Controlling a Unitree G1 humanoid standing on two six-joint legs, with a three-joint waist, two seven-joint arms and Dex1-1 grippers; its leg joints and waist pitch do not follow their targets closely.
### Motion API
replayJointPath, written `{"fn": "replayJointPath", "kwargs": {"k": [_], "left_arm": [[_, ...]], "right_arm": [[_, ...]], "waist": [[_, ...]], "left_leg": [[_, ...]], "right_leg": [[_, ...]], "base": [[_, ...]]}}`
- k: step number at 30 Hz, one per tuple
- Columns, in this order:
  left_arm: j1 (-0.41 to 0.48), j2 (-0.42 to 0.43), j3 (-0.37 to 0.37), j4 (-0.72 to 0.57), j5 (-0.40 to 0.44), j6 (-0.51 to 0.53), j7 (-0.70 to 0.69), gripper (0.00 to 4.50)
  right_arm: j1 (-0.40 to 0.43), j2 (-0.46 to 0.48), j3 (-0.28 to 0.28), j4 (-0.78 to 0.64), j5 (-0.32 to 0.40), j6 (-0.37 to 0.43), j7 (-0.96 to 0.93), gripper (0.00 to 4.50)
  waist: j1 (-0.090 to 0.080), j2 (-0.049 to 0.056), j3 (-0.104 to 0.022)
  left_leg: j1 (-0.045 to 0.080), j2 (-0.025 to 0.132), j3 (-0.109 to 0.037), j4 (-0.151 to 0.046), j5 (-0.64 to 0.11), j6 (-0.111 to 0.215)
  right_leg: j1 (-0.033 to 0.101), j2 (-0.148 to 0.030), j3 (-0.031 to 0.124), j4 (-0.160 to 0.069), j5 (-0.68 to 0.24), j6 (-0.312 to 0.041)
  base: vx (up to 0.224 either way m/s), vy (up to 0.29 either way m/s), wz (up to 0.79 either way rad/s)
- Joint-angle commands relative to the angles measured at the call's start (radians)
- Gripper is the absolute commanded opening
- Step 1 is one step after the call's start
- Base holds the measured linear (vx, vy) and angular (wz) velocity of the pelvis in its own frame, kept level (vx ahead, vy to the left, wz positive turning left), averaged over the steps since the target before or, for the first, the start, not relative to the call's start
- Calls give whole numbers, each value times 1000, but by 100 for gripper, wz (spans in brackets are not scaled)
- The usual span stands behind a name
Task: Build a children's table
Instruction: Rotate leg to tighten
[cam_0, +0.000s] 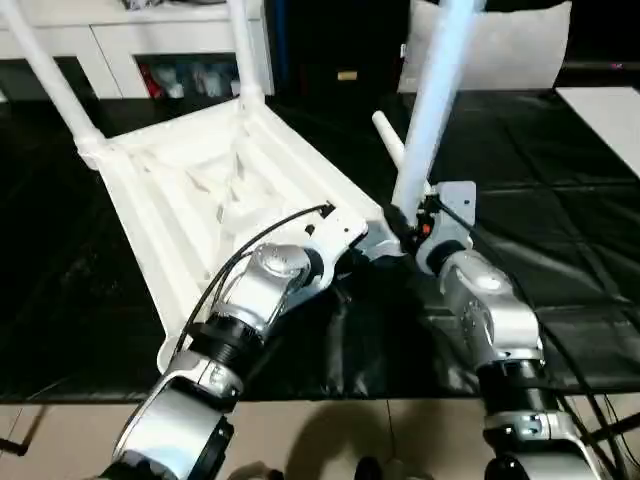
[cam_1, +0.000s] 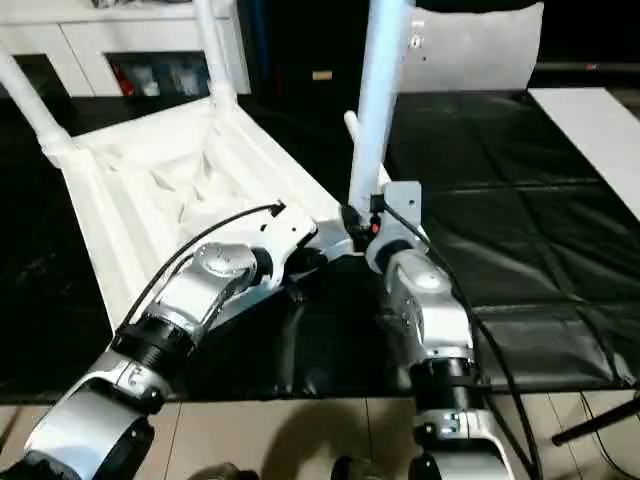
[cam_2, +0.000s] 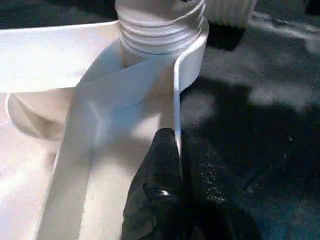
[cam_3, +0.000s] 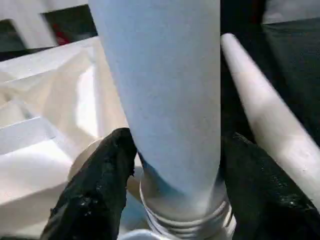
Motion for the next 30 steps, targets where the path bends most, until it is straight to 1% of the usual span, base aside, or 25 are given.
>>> {"fn": "replayJointPath", "kwargs": {"k": [1, 2, 3, 4, 6, 7, 8, 10, 11, 12, 13, 15, 16, 18, 19, 20, 21, 22, 23, 24, 25, 26, 27, 28, 30], "left_arm": [[-1, 21, 0, -73, -16, -61, -25, 0], [14, 45, -3, -83, -17, -65, -53, 0], [22, 60, -6, -88, -17, -78, -73, 0], [31, 76, -8, -93, -20, -94, -99, 0], [39, 94, -11, -96, -19, -99, -120, 0], [48, 120, -19, -99, -20, -121, -157, 0], [55, 144, -25, -101, -22, -136, -190, 0], [65, 181, -37, -108, -30, -163, -246, 0], [72, 207, -46, -114, -34, -197, -291, 0], [77, 225, -53, -118, -36, -222, -322, 0], [82, 253, -61, -123, -42, -239, -377, 0], [85, 270, -67, -127, -44, -257, -408, 0], [89, 287, -73, -133, -50, -275, -446, 0], [92, 320, -89, -141, -49, -292, -501, 0], [91, 336, -98, -144, -49, -312, -529, 0], [91, 347, -105, -145, -49, -326, -545, 0], [90, 362, -115, -149, -53, -346, -578, 0], [89, 372, -124, -154, -58, -359, -605, 0], [89, 378, -129, -158, -60, -363, -620, 0], [87, 386, -137, -160, -65, -374, -653, 0], [86, 387, -141, -161, -66, -379, -662, 0], [84, 386, -142, -160, -66, -385, -672, 0], [81, 386, -147, -158, -62, -393, -683, 0], [79, 386, -150, -157, -61, -398, -689, 0], [75, 385, -154, -157, -60, -401, -694, 0]], "right_arm": [[37, -18, 47, -26, 31, 12, 95, 320], [51, -49, 43, -42, 41, 9, 142, 330], [57, -70, 41, -50, 46, 9, 170, 340], [64, -93, 41, -57, 56, 17, 200, 348], [68, -119, 42, -61, 58, 16, 230, 375], [72, -156, 47, -62, 58, 10, 275, 384], [75, -194, 55, -61, 57, -4, 325, 384], [79, -250, 72, -61, 58, -27, 407, 400], [80, -287, 86, -68, 68, -32, 473, 409], [81, -310, 94, -73, 76, -34, 517, 418], [79, -347, 109, -78, 89, -41, 595, 418], [77, -363, 117, -82, 95, -42, 632, 418], [73, -380, 127, -81, 100, -47, 671, 418], [68, -407, 146, -78, 107, -65, 742, 418], [64, -420, 157, -72, 109, -79, 778, 418], [61, -427, 164, -68, 111, -88, 800, 418], [51, -437, 179, -56, 111, -105, 842, 418], [44, -442, 189, -46, 114, -110, 872, 418], [39, -443, 195, -40, 116, -112, 889, 418], [29, -443, 205, -26, 123, -115, 922, 402], [24, -441, 209, -19, 124, -117, 931, 402], [18, -438, 215, -9, 123, -121, 943, 402], [11, -433, 225, 4, 120, -126, 960, 389], [7, -430, 233, 11, 120, -129, 972, 374], [2, -423, 243, 17, 120, -131, 984, 363]], "waist": [[9, -7, -85], [11, -8, -82], [12, -8, -84], [14, -8, -81], [13, -8, -81], [15, -8, -81], [15, -8, -81], [17, -8, -81], [19, -8, -81], [22, -9, -82], [28, -10, -84], [30, -9, -84], [32, -12, -85], [41, -9, -86], [47, -12, -87], [56, -9, -88], [58, -13, -88], [64, -14, -89], [68, -13, -88], [69, -13, -88], [75, -15, -89], [80, -14, -89], [82, -15, -89], [87, -13, -90], [92, -16, -91]], "left_leg": [[1, 116, -53, -63, -19, 150], [0, 112, -49, -62, -34, 150], [-1, 110, -48, -62, -36, 147], [0, 106, -46, -63, -45, 144], [0, 106, -47, -63, -50, 140], [3, 104, -46, -63, -58, 136], [4, 106, -47, -63, -62, 132], [4, 109, -48, -63, -66, 128], [5, 109, -48, -63, -69, 129], [2, 106, -47, -62, -66, 134], [2, 104, -45, -60, -57, 144], [2, 109, -46, -61, -46, 148], [3, 112, -47, -61, -41, 149], [5, 114, -46, -60, -41, 150], [5, 116, -45, -60, -34, 152], [10, 122, -47, -61, -26, 149], [10, 124, -46, -61, -25, 149], [7, 123, -46, -61, -28, 148], [10, 123, -44, -61, -29, 144], [9, 125, -44, -62, -26, 143], [9, 123, -42, -61, -26, 141], [13, 126, -41, -61, -22, 136], [13, 125, -41, -61, -22, 135], [12, 128, -42, -61, -21, 132], [12, 130, -43, -61, -14, 130]], "right_leg": [[81, -147, 96, -72, -215, 15], [82, -148, 96, -77, -233, 18], [85, -149, 96, -76, -239, 20], [83, -144, 93, -83, -269, 33], [82, -142, 92, -86, -286, 40], [81, -141, 90, -89, -304, 48], [81, -140, 90, -88, -308, 53], [80, -142, 91, -85, -307, 56], [79, -142, 91, -86, -310, 56], [81, -141, 91, -83, -303, 61], [81, -140, 91, -80, -287, 63], [80, -138, 90, -77, -276, 58], [79, -139, 90, -77, -269, 53], [78, -141, 91, -73, -269, 44], [76, -141, 91, -72, -262, 37], [73, -142, 94, -69, -257, 30], [72, -143, 93, -68, -253, 25], [74, -146, 94, -64, -253, 18], [73, -146, 95, -65, -260, 14], [73, -147, 96, -65, -261, 12], [73, -147, 95, -66, -268, 11], [70, -147, 97, -67, -270, 7], [70, -147, 96, -67, -273, 6], [71, -149, 96, -64, -270, 3], [72, -150, 97, -62, -261, 3]], "base": [[0, 0, 0], [0, 0, 0], [0, 0, 0], [0, 0, 0], [0, 0, 0], [0, 0, 0], [0, 0, 0], [0, 0, 0], [0, 0, 0], [0, 0, 0], [0, 0, 0], [0, 0, 0], [0, 0, 0], [0, 0, 0], [0, 0, 0], [0, 0, 0], [0, 0, 0], [0, 0, 0], [0, 0, 0], [0, 0, 0], [0, 0, 0], [0, 0, 0], [0, 0, 0], [0, 0, 0], [0, 0, 0]]}}
